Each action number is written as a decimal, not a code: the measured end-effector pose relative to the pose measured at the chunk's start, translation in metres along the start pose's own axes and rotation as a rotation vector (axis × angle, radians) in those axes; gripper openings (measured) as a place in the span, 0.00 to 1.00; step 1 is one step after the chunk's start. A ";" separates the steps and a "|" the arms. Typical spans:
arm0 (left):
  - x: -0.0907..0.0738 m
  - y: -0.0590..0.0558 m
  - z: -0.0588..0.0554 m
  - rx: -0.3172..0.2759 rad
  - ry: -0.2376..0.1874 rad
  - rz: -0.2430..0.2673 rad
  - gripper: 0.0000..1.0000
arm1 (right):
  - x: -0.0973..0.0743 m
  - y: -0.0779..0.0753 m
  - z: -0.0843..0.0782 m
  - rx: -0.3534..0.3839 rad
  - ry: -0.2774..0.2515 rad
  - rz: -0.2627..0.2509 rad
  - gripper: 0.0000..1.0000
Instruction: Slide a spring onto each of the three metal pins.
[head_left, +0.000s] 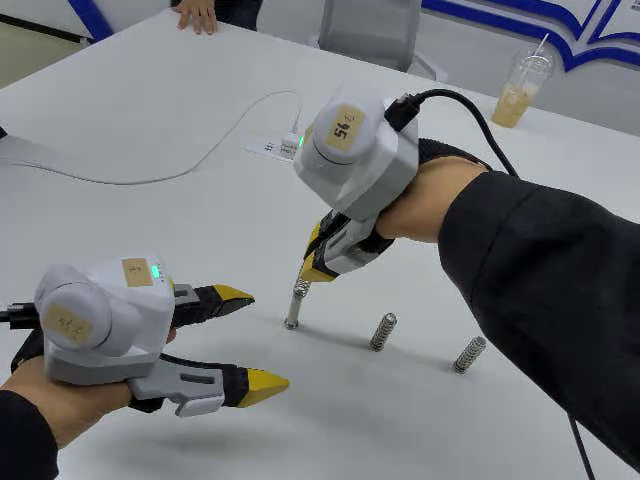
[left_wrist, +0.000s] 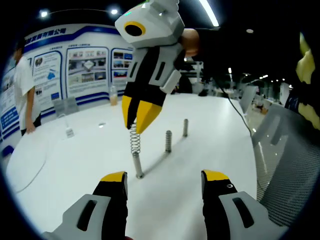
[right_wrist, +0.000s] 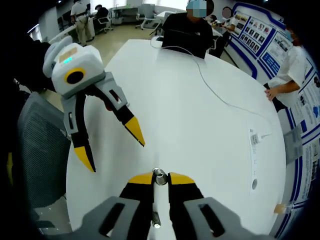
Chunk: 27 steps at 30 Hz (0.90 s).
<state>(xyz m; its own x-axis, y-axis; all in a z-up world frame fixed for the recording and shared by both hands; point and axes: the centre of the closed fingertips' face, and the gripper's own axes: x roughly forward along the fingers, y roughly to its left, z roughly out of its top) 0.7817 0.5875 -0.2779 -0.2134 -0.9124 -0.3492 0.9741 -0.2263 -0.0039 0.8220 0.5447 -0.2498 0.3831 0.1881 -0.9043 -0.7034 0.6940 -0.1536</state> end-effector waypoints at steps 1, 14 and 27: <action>0.000 0.000 0.000 0.000 0.000 0.000 0.61 | 0.001 0.000 0.000 -0.001 0.002 0.002 0.11; -0.001 0.002 -0.003 -0.005 0.001 0.001 0.60 | 0.014 0.002 -0.004 -0.007 0.040 0.023 0.12; 0.001 0.003 -0.008 -0.011 0.008 -0.005 0.60 | 0.034 0.004 -0.011 0.005 0.079 0.053 0.12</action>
<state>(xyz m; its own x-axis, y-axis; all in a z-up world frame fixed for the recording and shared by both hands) 0.7853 0.5882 -0.2863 -0.2181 -0.9084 -0.3567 0.9737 -0.2275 -0.0161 0.8252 0.5458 -0.2853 0.2974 0.1695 -0.9396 -0.7183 0.6880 -0.1032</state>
